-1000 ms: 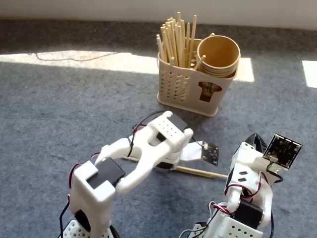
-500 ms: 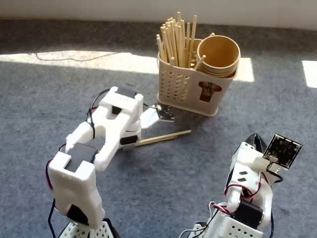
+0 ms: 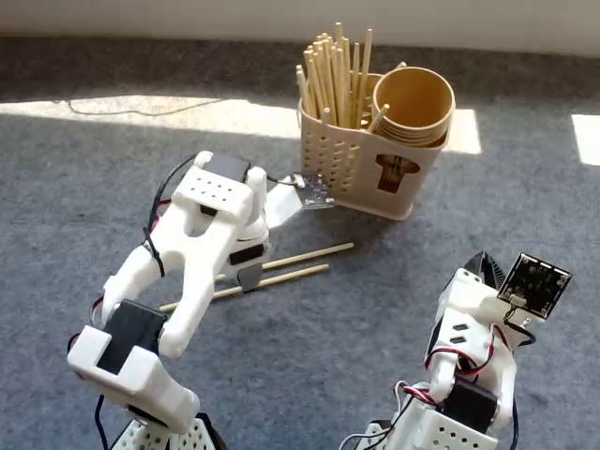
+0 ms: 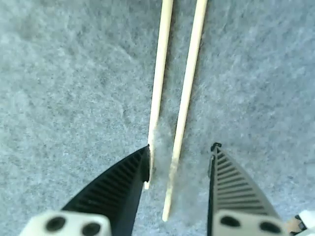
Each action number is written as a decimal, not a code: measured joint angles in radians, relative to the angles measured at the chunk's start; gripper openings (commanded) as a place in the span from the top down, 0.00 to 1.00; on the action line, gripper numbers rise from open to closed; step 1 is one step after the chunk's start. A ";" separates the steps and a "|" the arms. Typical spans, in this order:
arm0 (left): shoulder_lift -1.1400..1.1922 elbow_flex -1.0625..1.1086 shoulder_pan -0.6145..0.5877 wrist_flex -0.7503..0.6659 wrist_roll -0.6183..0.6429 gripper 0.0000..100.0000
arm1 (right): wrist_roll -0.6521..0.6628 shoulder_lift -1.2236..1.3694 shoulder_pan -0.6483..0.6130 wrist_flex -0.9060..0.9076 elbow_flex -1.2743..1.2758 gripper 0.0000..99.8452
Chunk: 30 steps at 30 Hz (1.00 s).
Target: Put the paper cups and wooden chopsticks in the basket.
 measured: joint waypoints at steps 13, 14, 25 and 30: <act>0.267 -0.235 0.133 -0.048 0.157 0.80 | 0.000 0.000 0.000 0.000 0.000 1.00; 0.302 -0.259 0.130 -0.048 0.157 0.80 | 0.000 0.000 0.000 0.000 0.000 1.00; 0.486 -0.393 0.141 -0.044 0.155 0.98 | 0.000 0.000 0.000 0.000 0.000 1.00; 0.486 -0.394 0.167 -0.017 0.141 1.00 | 0.000 0.000 0.000 0.000 0.000 1.00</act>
